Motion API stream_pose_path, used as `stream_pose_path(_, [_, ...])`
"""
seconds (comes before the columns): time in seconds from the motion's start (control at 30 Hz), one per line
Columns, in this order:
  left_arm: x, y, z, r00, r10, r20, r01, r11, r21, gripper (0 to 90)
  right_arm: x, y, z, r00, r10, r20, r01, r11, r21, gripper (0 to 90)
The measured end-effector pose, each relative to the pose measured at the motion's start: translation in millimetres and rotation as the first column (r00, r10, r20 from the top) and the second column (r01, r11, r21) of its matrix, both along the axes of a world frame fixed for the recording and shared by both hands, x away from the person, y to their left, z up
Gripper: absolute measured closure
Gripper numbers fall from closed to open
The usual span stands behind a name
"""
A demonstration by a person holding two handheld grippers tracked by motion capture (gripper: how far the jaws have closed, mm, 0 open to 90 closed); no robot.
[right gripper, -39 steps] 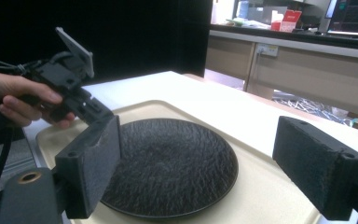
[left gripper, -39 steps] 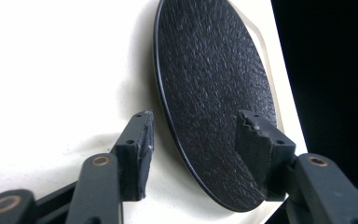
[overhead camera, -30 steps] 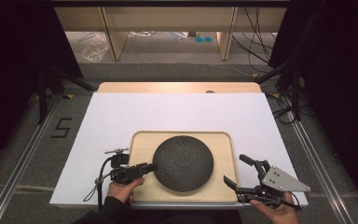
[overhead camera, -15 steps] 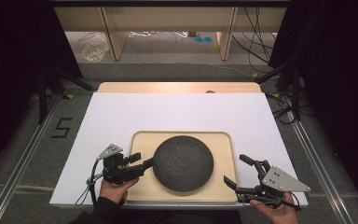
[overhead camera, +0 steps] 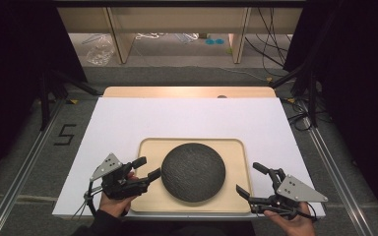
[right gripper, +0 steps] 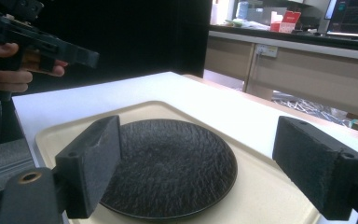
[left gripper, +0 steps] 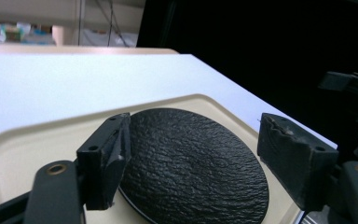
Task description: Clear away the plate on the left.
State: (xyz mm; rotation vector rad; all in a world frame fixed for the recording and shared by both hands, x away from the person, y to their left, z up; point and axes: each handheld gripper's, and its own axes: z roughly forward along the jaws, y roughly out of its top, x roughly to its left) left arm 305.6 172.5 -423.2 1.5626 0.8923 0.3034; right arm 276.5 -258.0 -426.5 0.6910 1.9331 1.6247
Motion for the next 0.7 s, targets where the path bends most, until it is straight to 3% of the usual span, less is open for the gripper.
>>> stream_pose_path(0.1, [-3.5,0.7,2.1,0.9990,-0.009,0.044,0.010,0.9999,-0.006,23.4,-1.3,0.6,-0.3,0.9997,0.002,-0.024,-0.002,1.000,0.000,16.9])
stream_pose_path(0.13, [-4.5,1.4,3.1,0.9984,-0.010,0.055,0.010,0.9999,-0.002,22.9,0.1,0.4,-0.2,1.0000,-0.002,0.002,0.002,1.000,0.001,16.9])
stream_pose_path(0.17, [-5.2,2.4,3.7,0.9980,-0.011,0.062,0.011,0.9999,0.001,21.6,0.1,0.3,-0.2,1.0000,-0.002,-0.002,0.002,1.000,0.001,16.9])
stream_pose_path(0.2, [-5.7,2.7,3.8,0.9977,-0.006,0.068,0.006,1.0000,0.000,20.9,-1.2,0.5,-0.3,0.9996,0.002,-0.027,-0.002,1.000,0.001,16.9])
stream_pose_path(0.3, [-7.6,5.6,4.4,0.9970,-0.006,0.078,0.006,1.0000,-0.004,19.1,0.2,0.4,0.0,1.0000,-0.001,0.000,0.001,1.000,0.003,16.9])
stream_pose_path(0.4, [-9.1,7.7,5.2,0.9963,-0.011,0.085,0.011,0.9999,-0.003,16.7,-1.1,0.6,-0.2,0.9997,0.000,-0.023,0.000,1.000,0.001,16.9])
stream_pose_path(0.47, [-10.7,8.6,5.6,0.9954,-0.007,0.095,0.006,0.9999,0.010,15.9,0.2,0.4,-0.2,1.0000,-0.002,-0.003,0.002,1.000,0.001,16.9])
stream_pose_path(0.53, [-11.8,9.4,6.3,0.9945,-0.007,0.104,0.005,0.9999,0.015,15.6,-1.2,0.7,-0.2,0.9997,0.001,-0.024,-0.001,1.000,0.002,16.9])
stream_pose_path(0.6, [-13.6,10.4,7.7,0.9943,0.001,0.107,-0.002,1.0000,0.008,14.8,0.1,0.5,-0.2,1.0000,-0.001,-0.002,0.001,1.000,0.002,16.9])
stream_pose_path(0.7, [-16.1,11.6,8.8,0.9921,-0.005,0.125,0.002,0.9997,0.023,13.4,-1.3,0.1,0.3,0.9993,0.013,-0.036,-0.013,1.000,-0.008,16.9])
